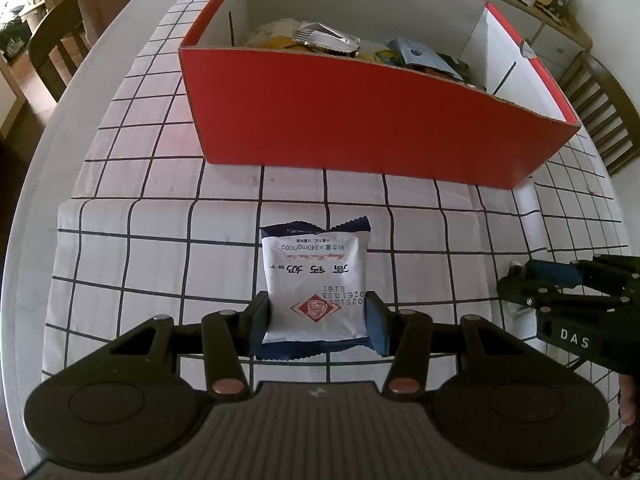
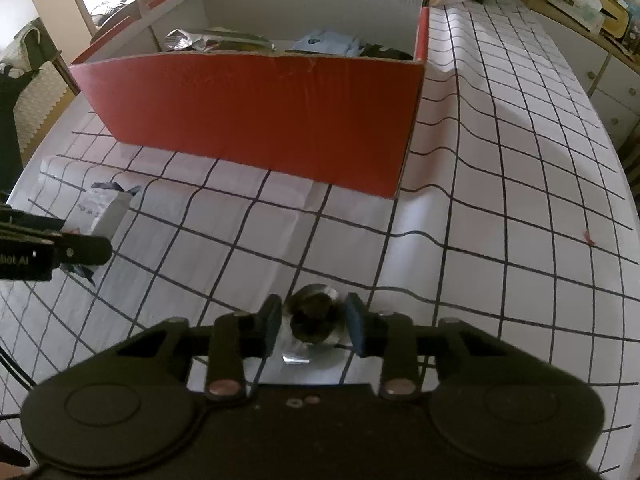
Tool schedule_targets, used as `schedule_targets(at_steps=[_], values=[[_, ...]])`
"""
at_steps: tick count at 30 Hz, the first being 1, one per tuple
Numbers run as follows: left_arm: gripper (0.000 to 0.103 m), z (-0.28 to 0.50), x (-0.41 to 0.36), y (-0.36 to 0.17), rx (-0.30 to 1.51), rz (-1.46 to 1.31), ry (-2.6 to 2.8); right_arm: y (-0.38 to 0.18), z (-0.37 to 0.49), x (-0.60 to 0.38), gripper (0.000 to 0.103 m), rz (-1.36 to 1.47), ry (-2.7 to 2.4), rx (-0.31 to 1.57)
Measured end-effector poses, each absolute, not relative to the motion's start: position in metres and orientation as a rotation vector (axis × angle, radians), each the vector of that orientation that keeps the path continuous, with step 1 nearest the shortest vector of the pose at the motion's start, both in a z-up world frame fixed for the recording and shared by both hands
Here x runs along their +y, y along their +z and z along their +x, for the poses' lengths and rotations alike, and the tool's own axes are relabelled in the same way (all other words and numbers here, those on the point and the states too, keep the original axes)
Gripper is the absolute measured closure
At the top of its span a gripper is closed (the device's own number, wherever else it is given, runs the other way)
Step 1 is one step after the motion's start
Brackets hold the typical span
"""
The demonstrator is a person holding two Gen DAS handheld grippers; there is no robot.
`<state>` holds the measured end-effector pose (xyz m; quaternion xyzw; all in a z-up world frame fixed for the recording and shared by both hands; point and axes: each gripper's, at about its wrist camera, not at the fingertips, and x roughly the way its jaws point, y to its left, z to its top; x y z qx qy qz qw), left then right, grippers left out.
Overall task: Organize snacks
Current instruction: 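Grasp the white packet with the left tool while the right grasps the round silver item, then carry the white packet and round item over the red box and lower them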
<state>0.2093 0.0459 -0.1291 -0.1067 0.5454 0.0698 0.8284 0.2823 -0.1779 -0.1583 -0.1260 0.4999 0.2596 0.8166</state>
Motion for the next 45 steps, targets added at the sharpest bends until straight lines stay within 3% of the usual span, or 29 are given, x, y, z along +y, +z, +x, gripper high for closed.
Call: schedule_targets(at_steps=[2, 3, 12, 26, 35, 45], values=[[0.054, 0.209, 0.046, -0.129, 1.158, -0.229, 0.149, -0.158, 0.280, -0.178, 0.072, -0.271, 0.552, 1.059], [0.054, 0.209, 0.046, -0.128, 1.156, -0.229, 0.150, -0.157, 0.279, -0.178, 0.078, -0.271, 0.549, 1.054], [0.054, 0.204, 0.041, -0.115, 1.128, -0.233, 0.148, -0.144, 0.272, -0.183, 0.079, -0.235, 0.551, 1.028], [0.054, 0.208, 0.036, -0.044, 0.991, -0.217, 0.129, -0.060, 0.264, -0.193, 0.079, -0.203, 0.605, 0.850], [0.054, 0.239, 0.039, -0.003, 0.898, -0.162, 0.128, -0.020, 0.287, -0.174, 0.079, -0.224, 0.606, 0.750], [0.054, 0.289, 0.059, 0.005, 0.888, -0.093, 0.137, -0.012, 0.326, -0.143, 0.079, -0.231, 0.588, 0.732]])
